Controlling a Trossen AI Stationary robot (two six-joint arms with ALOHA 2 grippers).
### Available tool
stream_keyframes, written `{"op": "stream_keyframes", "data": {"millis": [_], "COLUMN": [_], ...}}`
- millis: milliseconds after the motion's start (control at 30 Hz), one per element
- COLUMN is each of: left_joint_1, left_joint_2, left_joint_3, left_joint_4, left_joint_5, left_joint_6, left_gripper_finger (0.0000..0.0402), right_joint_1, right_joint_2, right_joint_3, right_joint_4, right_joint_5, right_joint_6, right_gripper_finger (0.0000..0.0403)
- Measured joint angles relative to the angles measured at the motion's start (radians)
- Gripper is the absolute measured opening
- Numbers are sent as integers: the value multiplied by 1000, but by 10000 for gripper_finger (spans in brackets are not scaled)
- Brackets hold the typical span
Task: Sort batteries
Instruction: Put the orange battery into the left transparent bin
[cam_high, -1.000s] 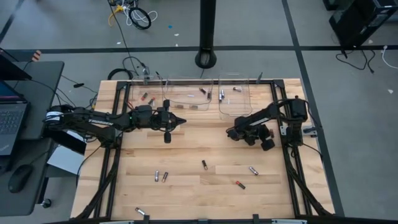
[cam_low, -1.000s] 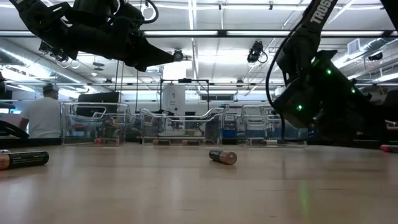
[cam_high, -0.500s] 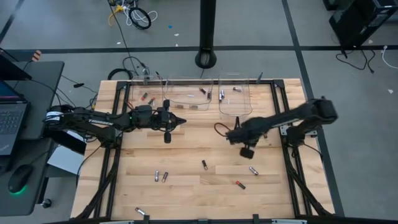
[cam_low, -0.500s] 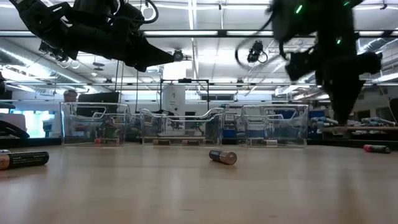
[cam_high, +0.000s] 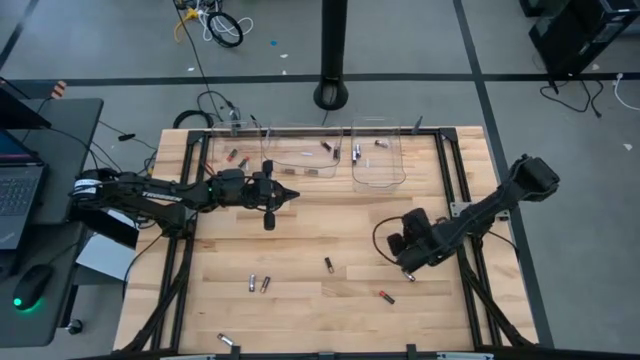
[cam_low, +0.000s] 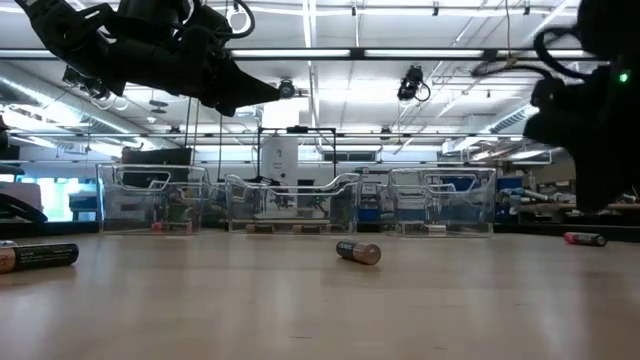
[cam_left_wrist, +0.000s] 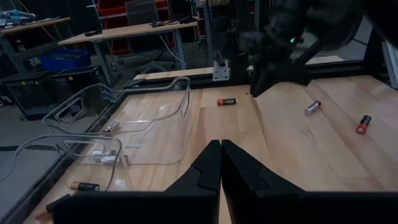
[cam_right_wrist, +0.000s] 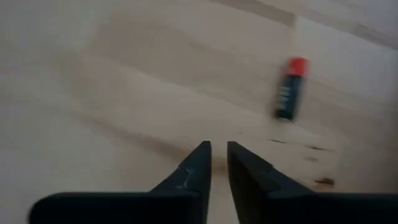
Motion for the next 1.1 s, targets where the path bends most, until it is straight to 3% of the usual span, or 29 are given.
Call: {"op": "stream_keyframes", "data": {"millis": [200, 467, 667, 800, 1100], "left_joint_1": [0, 0, 0, 0, 0], "left_joint_2": [0, 0, 0, 0, 0], "left_joint_3": [0, 0, 0, 0, 0], "left_joint_4": [0, 0, 0, -4, -10], "left_joint_5": [0, 0, 0, 0, 0], "left_joint_6": [0, 0, 0, -1, 0], "left_gripper_finger": [18, 18, 18, 18, 18], "right_joint_1": [-28, -75, -105, -113, -145], "right_joint_2": [85, 115, 110, 110, 104], "right_joint_3": [-47, -94, -164, -176, -182], "right_joint_4": [-76, -30, 110, 112, 135], "right_joint_5": [2, 8, 56, 69, 108], "right_joint_6": [204, 233, 205, 182, -43], "right_gripper_finger": [125, 188, 194, 190, 186]}}
